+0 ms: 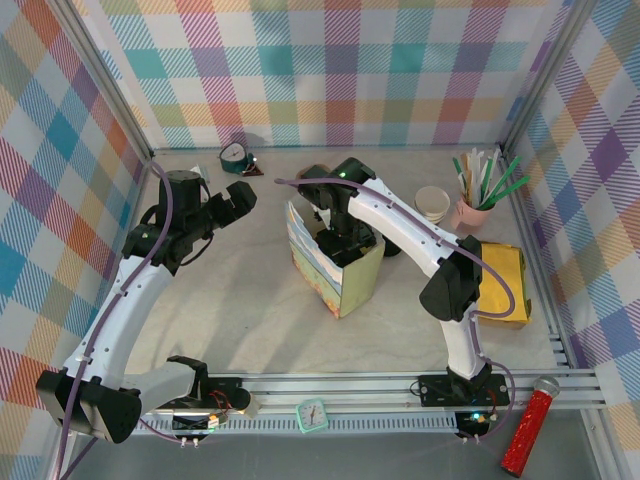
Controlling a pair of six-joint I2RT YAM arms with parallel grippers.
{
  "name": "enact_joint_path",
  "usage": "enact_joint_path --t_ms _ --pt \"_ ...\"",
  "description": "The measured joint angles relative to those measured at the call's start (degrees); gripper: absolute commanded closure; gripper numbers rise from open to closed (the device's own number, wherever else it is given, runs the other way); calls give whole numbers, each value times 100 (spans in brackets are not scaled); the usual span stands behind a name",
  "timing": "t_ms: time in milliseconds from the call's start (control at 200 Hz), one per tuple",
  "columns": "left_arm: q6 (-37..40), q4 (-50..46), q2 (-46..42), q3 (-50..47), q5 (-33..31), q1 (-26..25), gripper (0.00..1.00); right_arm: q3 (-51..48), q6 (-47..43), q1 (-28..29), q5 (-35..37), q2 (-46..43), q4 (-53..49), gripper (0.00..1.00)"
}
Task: Pack the takeout coffee
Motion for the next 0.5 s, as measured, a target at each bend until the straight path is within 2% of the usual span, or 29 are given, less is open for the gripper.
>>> enact_joint_path --t_ms 500 --pt "0 -2 2 0 2 0 0 111 -17 -4 -2 4 0 30"
